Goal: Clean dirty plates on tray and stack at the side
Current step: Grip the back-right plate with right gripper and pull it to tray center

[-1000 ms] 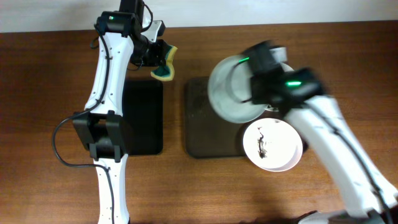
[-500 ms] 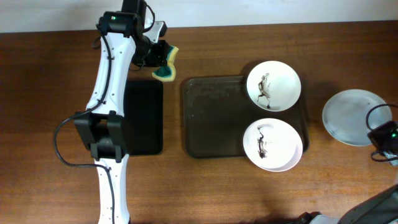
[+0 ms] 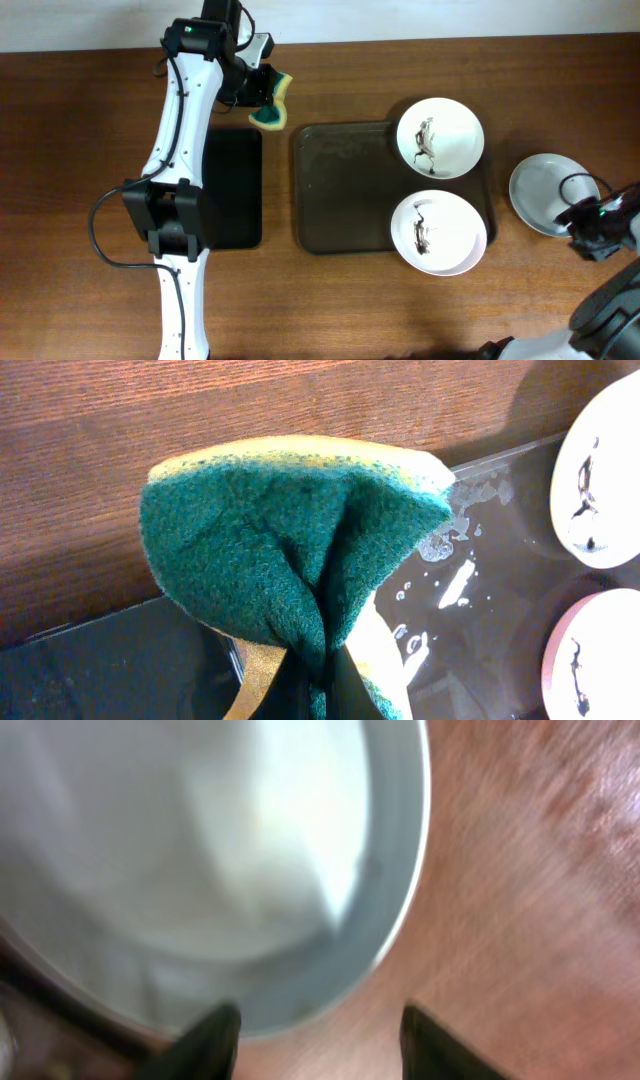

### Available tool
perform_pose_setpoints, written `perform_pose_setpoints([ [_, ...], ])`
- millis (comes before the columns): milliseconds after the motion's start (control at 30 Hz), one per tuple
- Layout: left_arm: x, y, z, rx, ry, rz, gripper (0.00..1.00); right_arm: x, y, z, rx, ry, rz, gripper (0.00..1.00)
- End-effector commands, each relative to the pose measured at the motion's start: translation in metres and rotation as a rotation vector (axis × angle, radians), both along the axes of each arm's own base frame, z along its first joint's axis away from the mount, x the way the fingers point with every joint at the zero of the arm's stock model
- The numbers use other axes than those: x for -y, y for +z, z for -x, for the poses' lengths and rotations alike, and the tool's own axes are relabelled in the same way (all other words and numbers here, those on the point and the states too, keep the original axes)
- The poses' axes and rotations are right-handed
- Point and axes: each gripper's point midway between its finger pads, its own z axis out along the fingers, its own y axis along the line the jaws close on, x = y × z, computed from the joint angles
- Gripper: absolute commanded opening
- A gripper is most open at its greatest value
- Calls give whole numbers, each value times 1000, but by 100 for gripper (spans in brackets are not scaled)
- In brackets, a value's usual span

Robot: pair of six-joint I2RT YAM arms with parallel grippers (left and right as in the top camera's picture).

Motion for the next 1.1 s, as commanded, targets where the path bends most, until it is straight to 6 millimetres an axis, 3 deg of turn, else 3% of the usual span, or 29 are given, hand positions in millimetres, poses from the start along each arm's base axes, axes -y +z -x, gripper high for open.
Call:
perform_pose_setpoints([
  [0,1,13,-2,33,4,7,0,-20,63,-14,22,141,33,53],
  [67,1,13,-2,32,4,7,0,-55,62,-7,-44,265,-26,53],
  [167,1,13,-2,33,4,7,0,-117,41,1,-135,485,-91,53],
  [233,-1,12,-3,35,9,-7,0,-142,24,5,-162,563,-100,53],
  [300,-4,11,-4,38,14,-21,0,-156,3,14,-201,622,-80,51],
  [400,-6,11,-4,40,17,-32,0,-158,-19,25,-250,665,-18,48],
  [433,-6,11,-4,40,17,-32,0,-160,-24,25,-244,671,-14,42],
  [500,-6,11,-4,40,17,-32,0,-159,-25,23,-234,671,-9,16],
  [567,-6,11,-4,40,17,-32,0,-160,-25,23,-233,671,-10,4],
  [667,-6,11,-4,40,17,-32,0,-175,-24,20,-222,719,-25,4],
  [733,-6,11,-5,42,17,-31,0,-209,-15,3,-184,816,-9,4],
  [800,-5,11,-5,43,17,-31,0,-254,3,-36,-75,798,40,4],
  [867,-5,11,-5,44,17,-31,0,-286,13,-71,62,755,100,4],
  [933,-5,11,-5,44,17,-31,0,-306,14,-92,148,768,162,4],
  [1000,-5,11,-5,43,17,-31,0,-323,2,-103,176,798,183,4],
  [1067,-4,11,-4,42,15,-31,0,-321,-11,-103,148,796,180,4],
])
